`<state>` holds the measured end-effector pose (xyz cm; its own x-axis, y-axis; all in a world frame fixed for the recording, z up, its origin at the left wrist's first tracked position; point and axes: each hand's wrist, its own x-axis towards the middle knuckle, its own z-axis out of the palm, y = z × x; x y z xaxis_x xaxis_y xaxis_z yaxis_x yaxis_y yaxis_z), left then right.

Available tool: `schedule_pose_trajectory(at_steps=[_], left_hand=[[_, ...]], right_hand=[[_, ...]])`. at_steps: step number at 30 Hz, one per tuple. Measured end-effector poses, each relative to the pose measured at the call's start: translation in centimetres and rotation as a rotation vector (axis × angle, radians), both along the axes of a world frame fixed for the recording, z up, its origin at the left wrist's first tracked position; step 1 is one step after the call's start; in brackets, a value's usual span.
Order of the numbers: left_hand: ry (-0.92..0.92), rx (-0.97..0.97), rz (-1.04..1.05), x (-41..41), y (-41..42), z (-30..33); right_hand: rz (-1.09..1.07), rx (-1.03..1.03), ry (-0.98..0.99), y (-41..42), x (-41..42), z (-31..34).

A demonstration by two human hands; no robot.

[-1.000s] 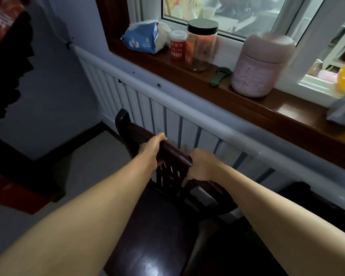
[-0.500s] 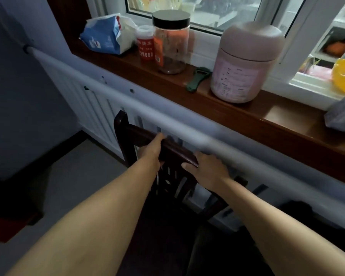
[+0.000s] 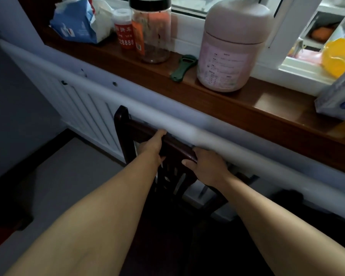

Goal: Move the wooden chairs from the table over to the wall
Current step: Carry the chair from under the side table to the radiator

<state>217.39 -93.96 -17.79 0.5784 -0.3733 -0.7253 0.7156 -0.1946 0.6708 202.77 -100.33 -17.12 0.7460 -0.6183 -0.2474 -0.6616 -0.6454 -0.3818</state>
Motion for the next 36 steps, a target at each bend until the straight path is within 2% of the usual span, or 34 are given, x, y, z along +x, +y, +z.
schedule_pose_trajectory(at_steps=[8,17,24,31,36], left_hand=[[0.022,0.004,0.046,1.6,1.1,-0.6],[-0.018,0.065,0.000,0.8,0.7,-0.7],[-0.049,0.150,-0.175,0.5,1.9,0.6],[-0.134,0.189,-0.296,-0.3,3.6,2.4],[-0.237,0.217,-0.373,-0.6,5.9,3.9]], right_hand=[[0.029,0.026,-0.051,1.0,1.3,0.3],[0.000,0.027,-0.030,0.8,0.5,0.0],[-0.053,-0.079,0.016,2.0,0.3,0.3],[-0.020,-0.092,0.165,3.8,0.3,2.4],[0.056,-0.128,0.147,5.7,0.6,4.2]])
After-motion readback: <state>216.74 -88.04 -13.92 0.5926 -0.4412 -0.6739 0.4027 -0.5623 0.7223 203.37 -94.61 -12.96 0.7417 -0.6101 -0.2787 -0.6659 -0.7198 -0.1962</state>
